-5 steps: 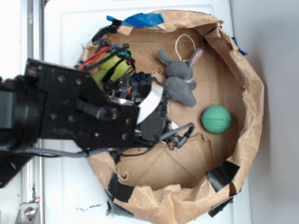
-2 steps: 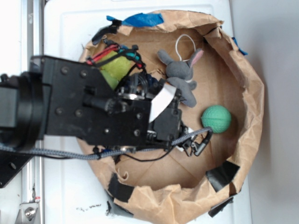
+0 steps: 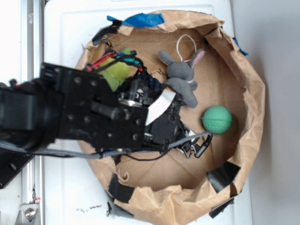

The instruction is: Grab the blue rope.

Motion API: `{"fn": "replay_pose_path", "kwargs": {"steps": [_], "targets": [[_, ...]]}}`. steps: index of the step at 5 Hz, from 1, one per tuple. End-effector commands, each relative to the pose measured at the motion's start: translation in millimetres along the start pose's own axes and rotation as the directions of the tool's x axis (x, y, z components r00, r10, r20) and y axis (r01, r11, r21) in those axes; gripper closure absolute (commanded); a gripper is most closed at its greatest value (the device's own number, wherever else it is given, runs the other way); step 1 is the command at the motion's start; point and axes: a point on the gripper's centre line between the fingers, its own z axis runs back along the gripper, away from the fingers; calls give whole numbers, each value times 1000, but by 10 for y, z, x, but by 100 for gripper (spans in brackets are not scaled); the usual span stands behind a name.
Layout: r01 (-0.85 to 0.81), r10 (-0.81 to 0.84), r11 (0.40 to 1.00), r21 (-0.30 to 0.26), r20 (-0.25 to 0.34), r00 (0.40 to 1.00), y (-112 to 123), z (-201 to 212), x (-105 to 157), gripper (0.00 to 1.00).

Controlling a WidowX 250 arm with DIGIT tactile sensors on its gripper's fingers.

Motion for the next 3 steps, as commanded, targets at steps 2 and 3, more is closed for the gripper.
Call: {"fn": "replay_pose_path", "kwargs": {"steps": [2, 3], "targets": [[47, -48, 999, 12, 65, 997, 146, -74, 73, 0], [38, -38, 999, 14, 63, 997, 146, -96, 139, 91]]}}
